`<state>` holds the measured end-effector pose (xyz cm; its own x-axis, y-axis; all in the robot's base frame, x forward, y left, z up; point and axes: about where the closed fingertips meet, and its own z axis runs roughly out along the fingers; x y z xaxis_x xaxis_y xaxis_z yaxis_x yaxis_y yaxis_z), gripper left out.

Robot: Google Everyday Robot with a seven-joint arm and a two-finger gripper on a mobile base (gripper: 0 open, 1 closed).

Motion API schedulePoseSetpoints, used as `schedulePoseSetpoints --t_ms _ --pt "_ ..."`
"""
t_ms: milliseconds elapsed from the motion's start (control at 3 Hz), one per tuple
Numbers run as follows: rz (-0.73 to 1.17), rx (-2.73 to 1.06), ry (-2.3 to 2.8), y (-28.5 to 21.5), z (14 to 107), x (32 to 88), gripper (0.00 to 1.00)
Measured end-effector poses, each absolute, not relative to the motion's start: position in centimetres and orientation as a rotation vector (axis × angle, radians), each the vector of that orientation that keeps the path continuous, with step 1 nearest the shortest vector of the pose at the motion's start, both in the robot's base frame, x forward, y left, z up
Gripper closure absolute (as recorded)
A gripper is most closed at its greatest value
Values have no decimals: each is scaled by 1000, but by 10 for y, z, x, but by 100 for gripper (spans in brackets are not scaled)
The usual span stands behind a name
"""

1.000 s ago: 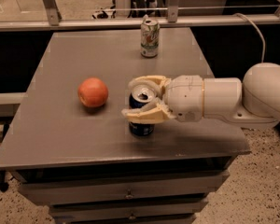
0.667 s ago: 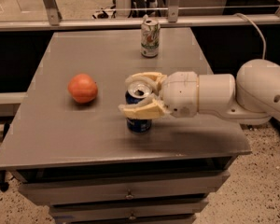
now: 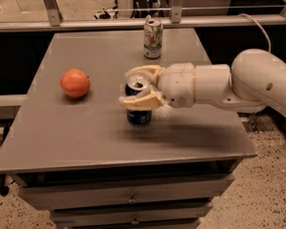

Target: Move pepsi can near apple

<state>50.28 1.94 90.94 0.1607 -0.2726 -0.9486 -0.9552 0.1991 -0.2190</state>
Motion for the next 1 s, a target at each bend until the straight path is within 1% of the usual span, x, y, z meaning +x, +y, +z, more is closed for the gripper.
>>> schedulePoseSetpoints --t_ms 333,667,1000 --pt "718 -1318 1356 22 934 544 100" --pt "679 -1321 1370 18 960 566 100" --pt "686 -1326 1379 25 965 580 100"
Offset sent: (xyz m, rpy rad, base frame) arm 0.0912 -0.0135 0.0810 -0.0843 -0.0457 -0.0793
